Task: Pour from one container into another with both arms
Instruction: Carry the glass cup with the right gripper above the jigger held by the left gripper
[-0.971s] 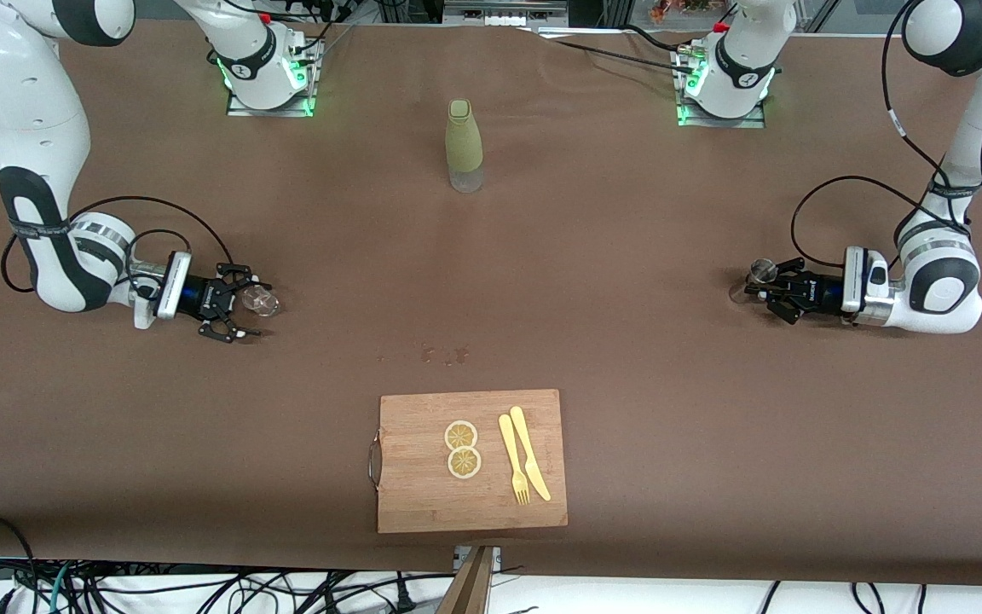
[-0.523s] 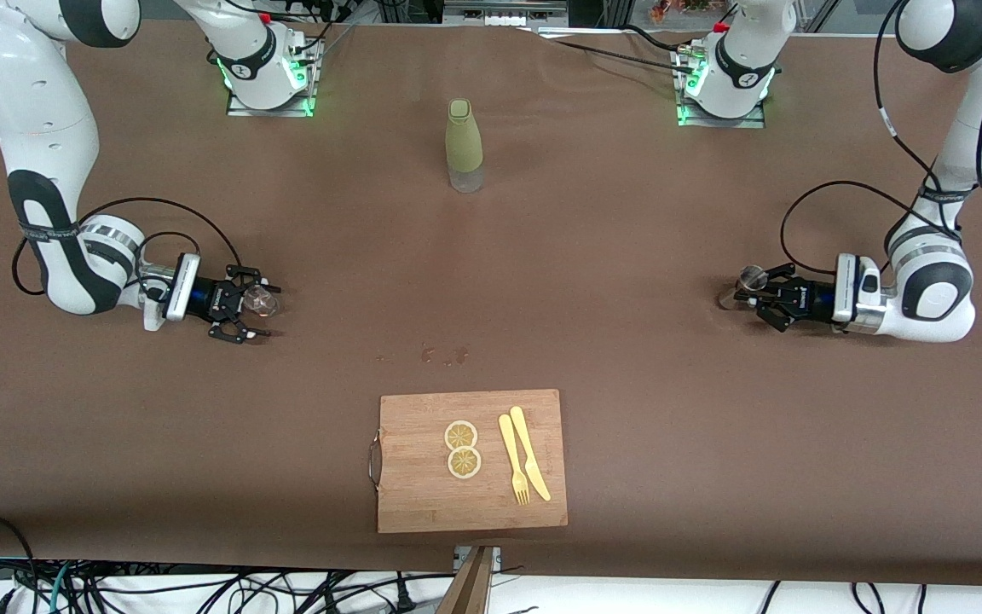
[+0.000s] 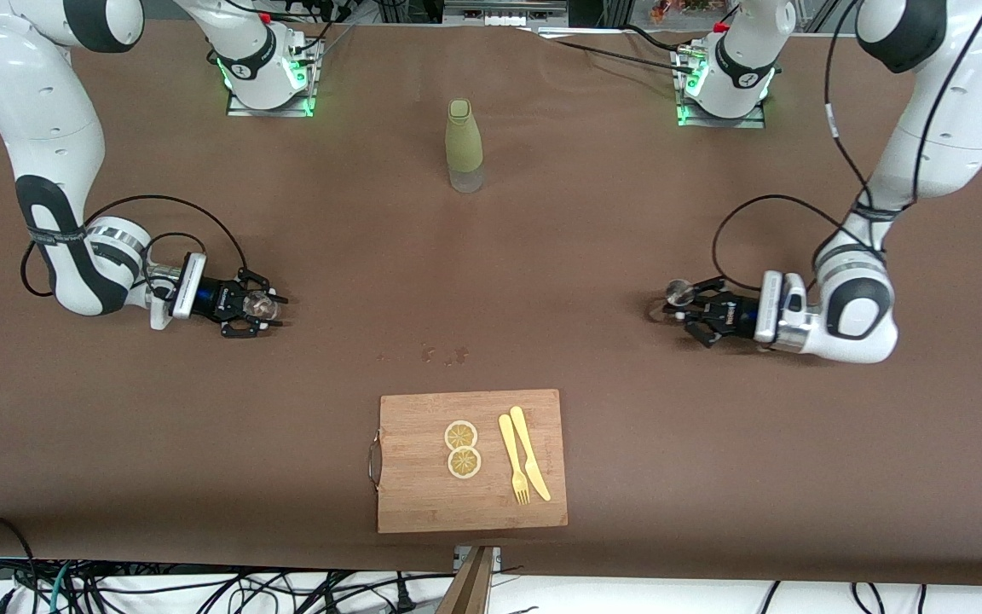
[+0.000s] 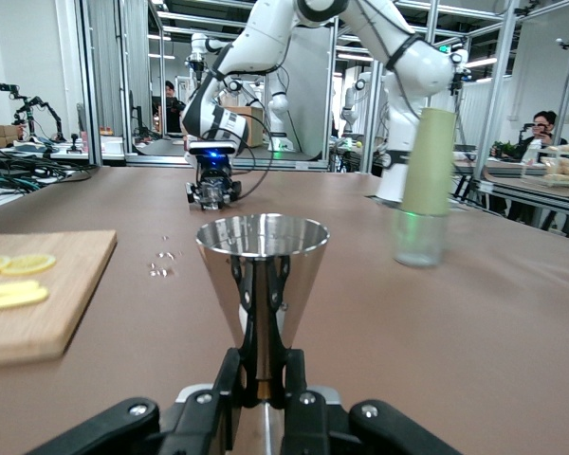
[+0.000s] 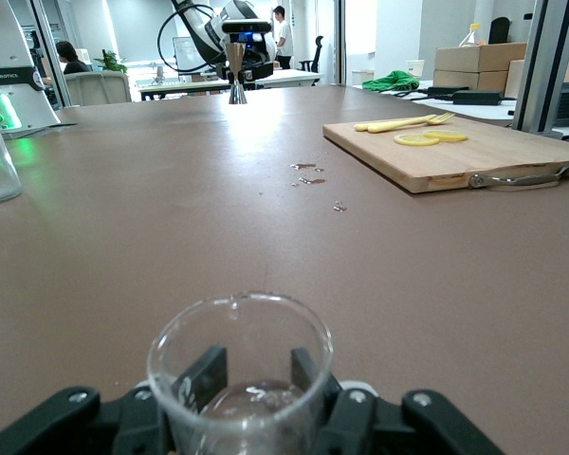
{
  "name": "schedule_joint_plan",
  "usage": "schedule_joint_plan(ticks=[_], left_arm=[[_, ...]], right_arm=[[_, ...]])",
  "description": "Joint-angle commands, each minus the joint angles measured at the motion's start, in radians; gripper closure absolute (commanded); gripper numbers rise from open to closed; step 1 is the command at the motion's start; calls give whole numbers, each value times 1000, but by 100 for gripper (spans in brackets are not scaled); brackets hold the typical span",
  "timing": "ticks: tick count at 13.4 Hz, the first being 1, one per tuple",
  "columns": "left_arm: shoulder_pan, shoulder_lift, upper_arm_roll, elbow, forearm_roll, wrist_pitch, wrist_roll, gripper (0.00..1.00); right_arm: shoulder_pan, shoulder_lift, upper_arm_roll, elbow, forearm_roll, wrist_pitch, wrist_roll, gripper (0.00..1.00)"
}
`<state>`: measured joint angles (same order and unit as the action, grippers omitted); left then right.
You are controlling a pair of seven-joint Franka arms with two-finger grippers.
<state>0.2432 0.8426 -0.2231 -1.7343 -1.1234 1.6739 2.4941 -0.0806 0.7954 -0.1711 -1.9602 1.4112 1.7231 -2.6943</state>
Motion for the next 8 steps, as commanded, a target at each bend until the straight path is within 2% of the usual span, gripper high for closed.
schedule_joint_plan(ticks=[1, 3, 8], left_arm=[[-128, -27, 5, -17, -126, 55, -29, 100], [-214, -20, -12, -27, -269, 107, -38, 100], [-431, -7, -22, -16, -534, 291, -37, 100]], right_arm=[[8, 5, -1, -2, 21, -17, -22, 91], [8, 5, -1, 0, 21, -25, -18, 100], [10, -7, 7, 72, 35, -72, 69, 100]])
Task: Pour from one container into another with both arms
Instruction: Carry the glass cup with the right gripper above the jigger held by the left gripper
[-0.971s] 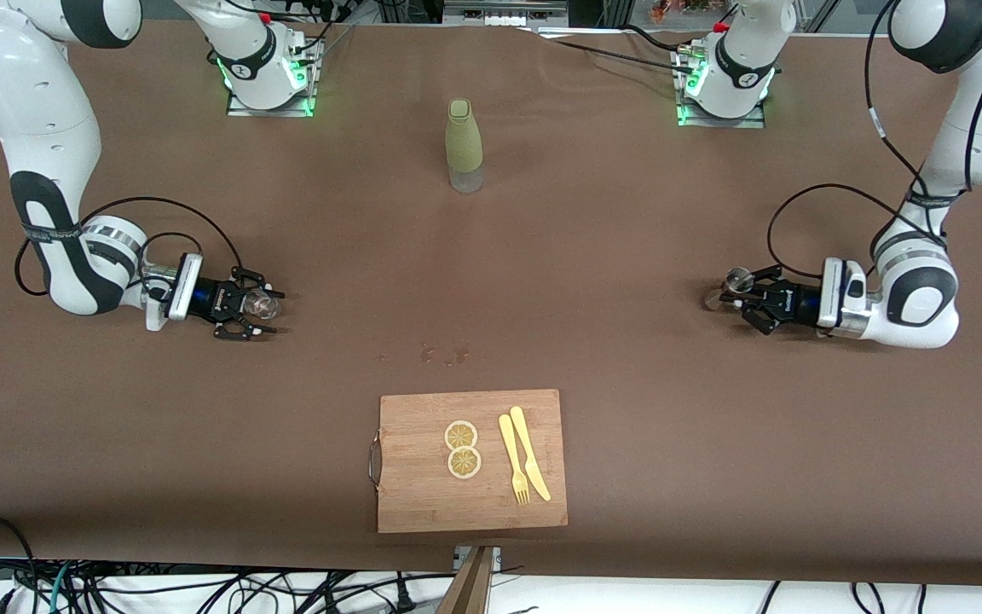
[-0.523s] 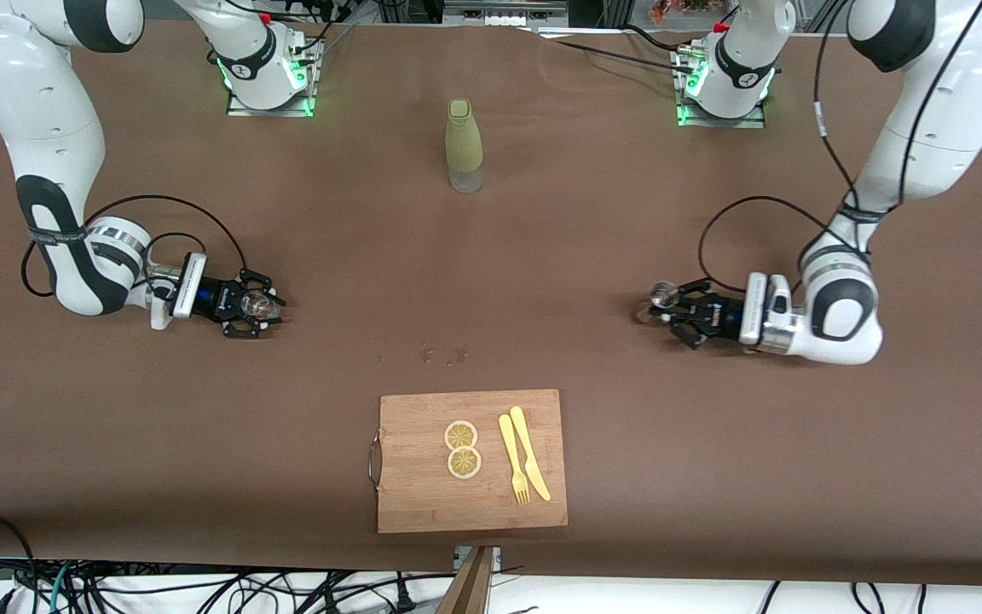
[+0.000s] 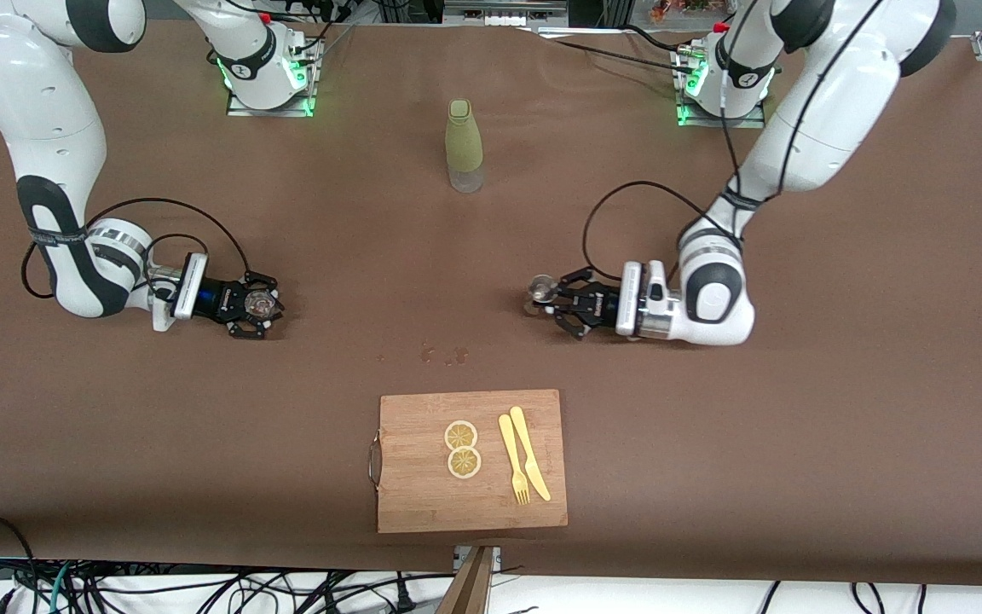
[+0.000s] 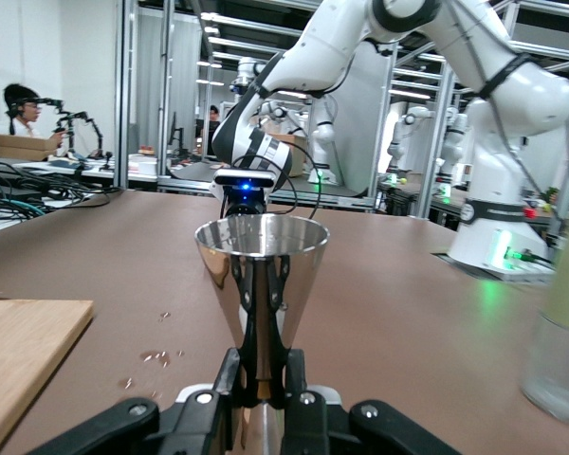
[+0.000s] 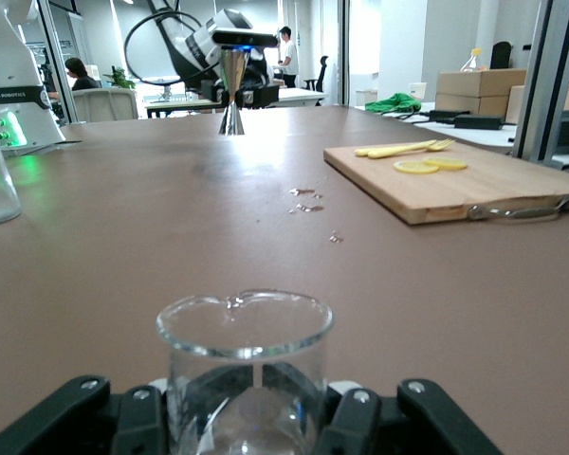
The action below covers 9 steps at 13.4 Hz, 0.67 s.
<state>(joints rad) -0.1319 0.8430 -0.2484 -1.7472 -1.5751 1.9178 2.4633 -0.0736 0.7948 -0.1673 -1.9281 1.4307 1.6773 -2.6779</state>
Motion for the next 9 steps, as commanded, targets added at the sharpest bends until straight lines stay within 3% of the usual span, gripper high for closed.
schedule_joint_plan(ticks=[1, 5, 9], left_arm=[[-96, -2, 5, -2, -148, 79, -6, 100], [-216, 22, 5, 34, -276, 220, -7, 100], [-287, 31, 5, 118, -306, 398, -55, 100]], right_arm=[[8, -11, 12, 61, 17, -34, 87, 100], [12, -40, 51, 159, 19, -24, 297, 100], [38, -55, 111, 233, 4, 42, 427, 100]])
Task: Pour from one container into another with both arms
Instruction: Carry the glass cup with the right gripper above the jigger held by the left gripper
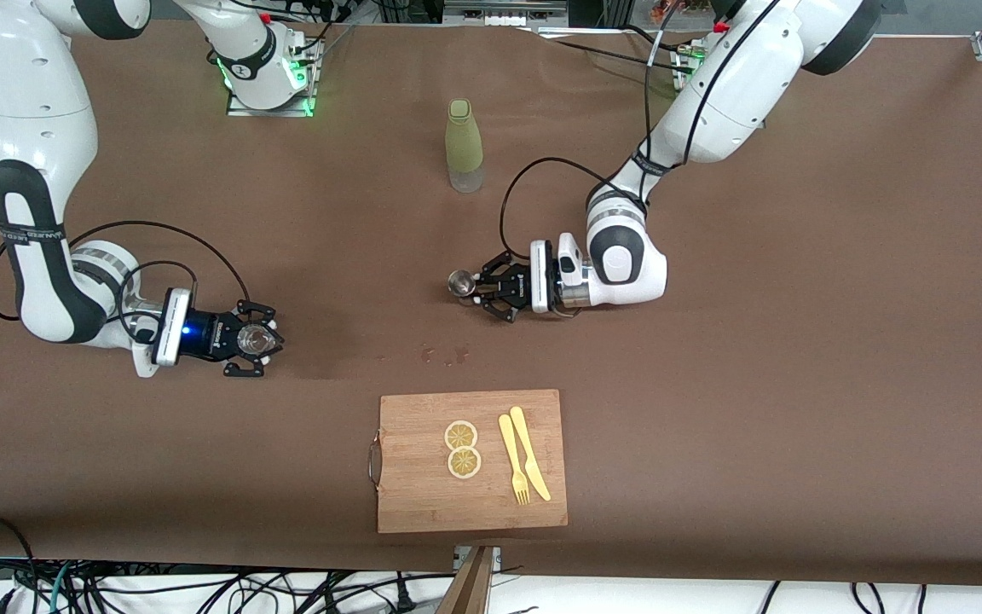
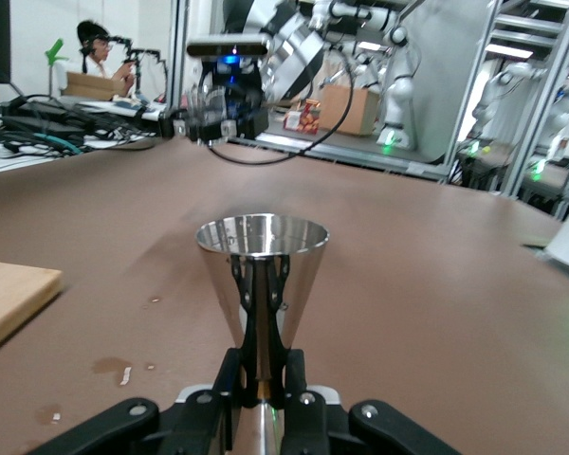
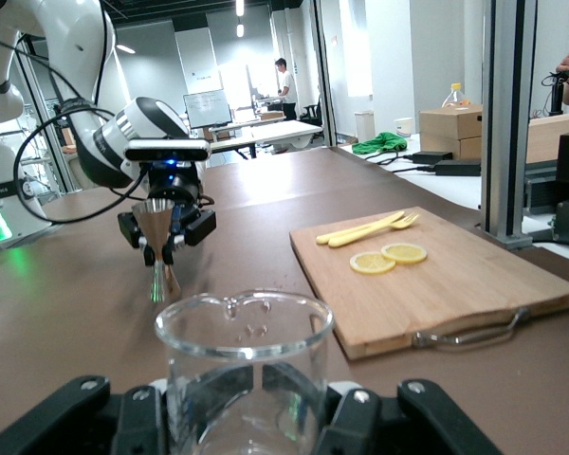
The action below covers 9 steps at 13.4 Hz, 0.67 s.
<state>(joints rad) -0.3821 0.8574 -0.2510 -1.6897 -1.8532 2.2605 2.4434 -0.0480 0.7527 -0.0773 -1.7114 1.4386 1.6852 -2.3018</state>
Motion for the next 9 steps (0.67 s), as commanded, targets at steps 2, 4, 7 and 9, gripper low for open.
schedule_joint_plan(ticks=[2, 4, 7, 9], left_arm=[[-66, 20, 7, 87, -30, 70, -69, 100], [-101, 29, 10, 117, -49, 138, -83, 100], [-164, 57, 19, 203, -54, 209, -194, 100], [-199, 66, 19, 258, -54, 283, -257, 100]], right_arm=[[33, -26, 39, 29, -6, 74, 123, 100], [46, -52, 77, 47, -42, 169, 192, 100], [108, -91, 88, 61, -154, 257, 353, 100], [148, -101, 90, 64, -193, 300, 401, 100]])
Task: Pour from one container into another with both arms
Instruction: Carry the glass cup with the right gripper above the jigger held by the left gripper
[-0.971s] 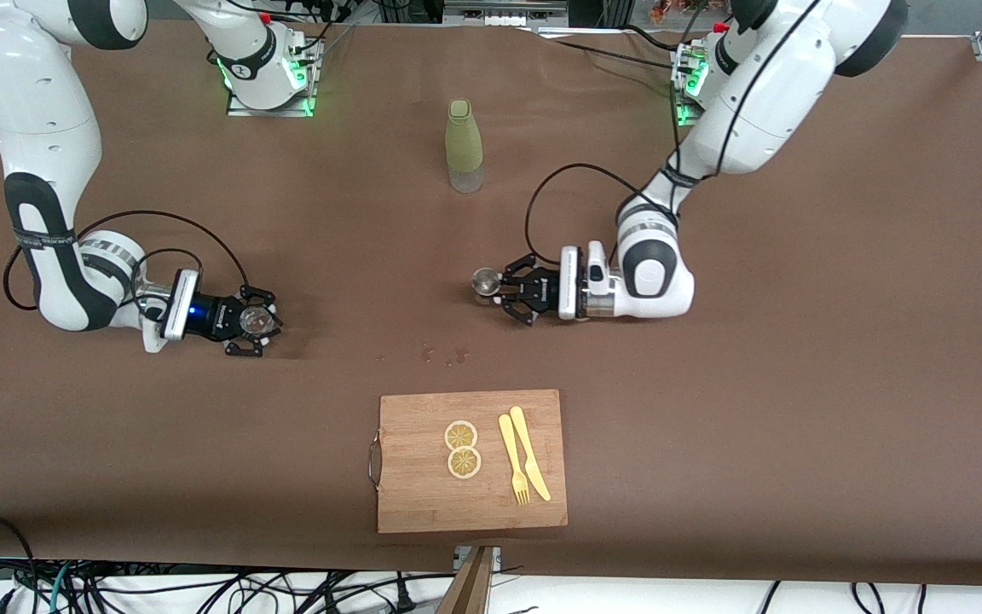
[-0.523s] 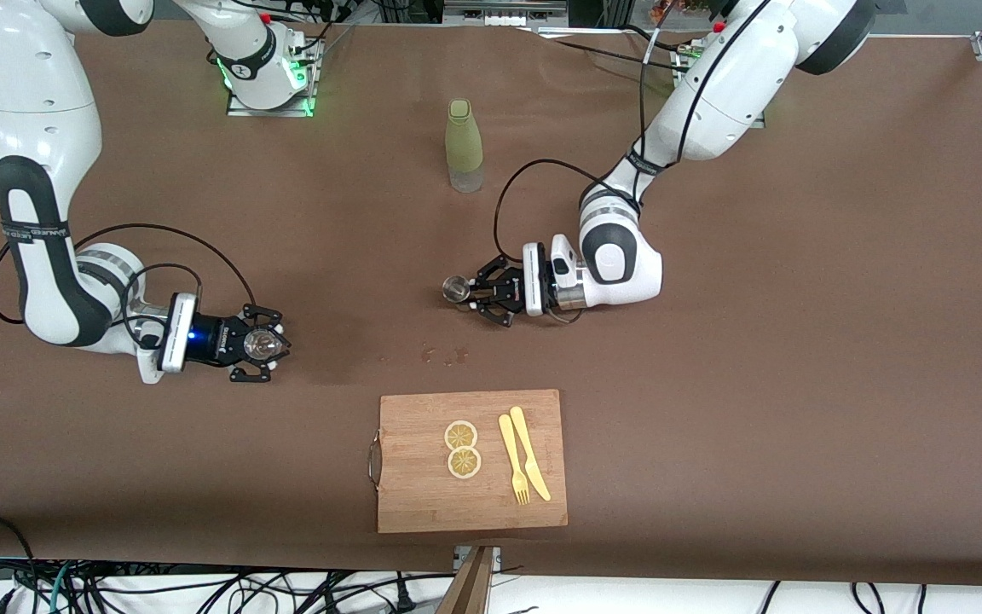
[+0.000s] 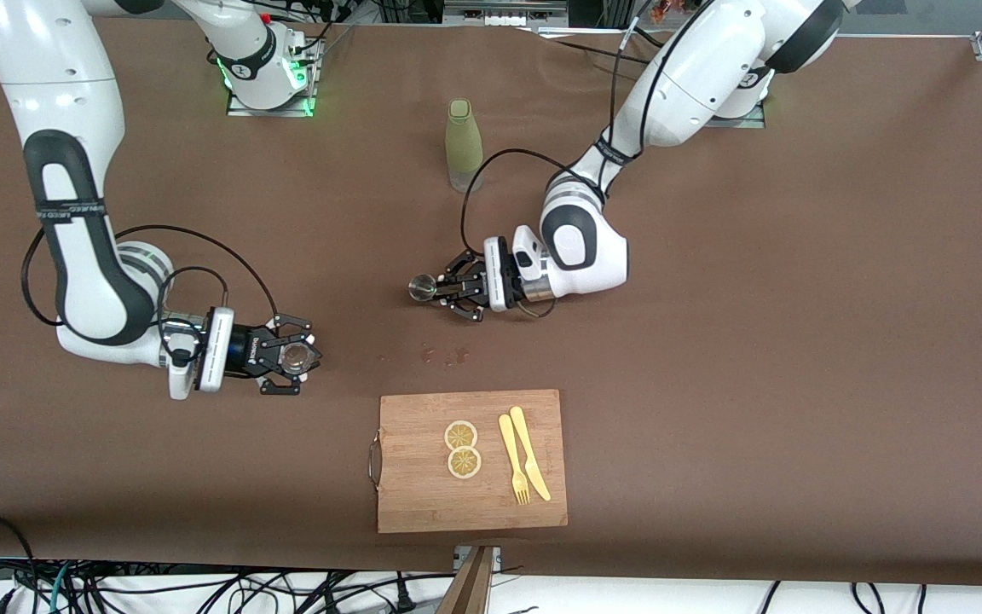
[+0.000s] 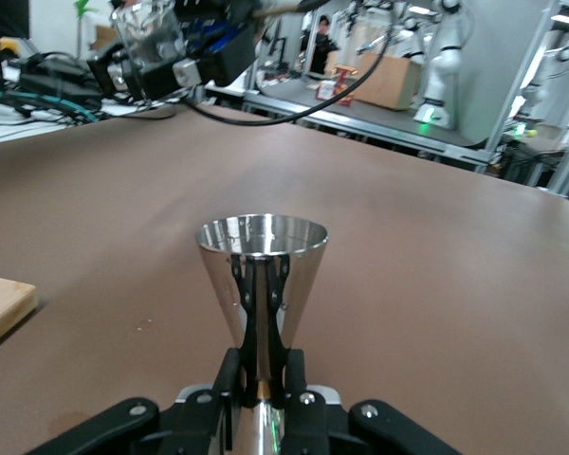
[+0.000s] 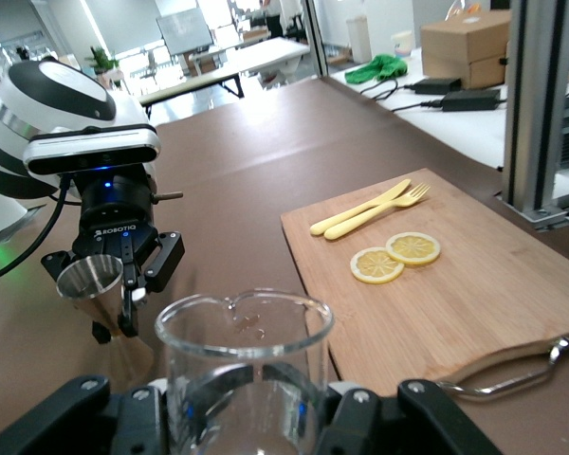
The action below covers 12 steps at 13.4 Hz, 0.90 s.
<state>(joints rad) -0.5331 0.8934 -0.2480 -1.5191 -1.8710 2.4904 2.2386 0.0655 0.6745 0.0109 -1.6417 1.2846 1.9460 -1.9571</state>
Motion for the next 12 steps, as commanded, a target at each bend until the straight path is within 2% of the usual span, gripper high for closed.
schedule_joint_plan(ticks=[1, 6, 12], left_arm=[[-57, 44, 18, 112, -36, 56, -66, 100], [-111, 91, 27, 218, -34, 140, -137, 100], [-142, 121, 42, 276, -25, 165, -194, 100]], right_arm=[[46, -30, 1, -7, -42, 47, 67, 100], [62, -68, 21, -26, -119, 47, 69, 100], [60, -131, 21, -50, -267, 40, 72, 100]])
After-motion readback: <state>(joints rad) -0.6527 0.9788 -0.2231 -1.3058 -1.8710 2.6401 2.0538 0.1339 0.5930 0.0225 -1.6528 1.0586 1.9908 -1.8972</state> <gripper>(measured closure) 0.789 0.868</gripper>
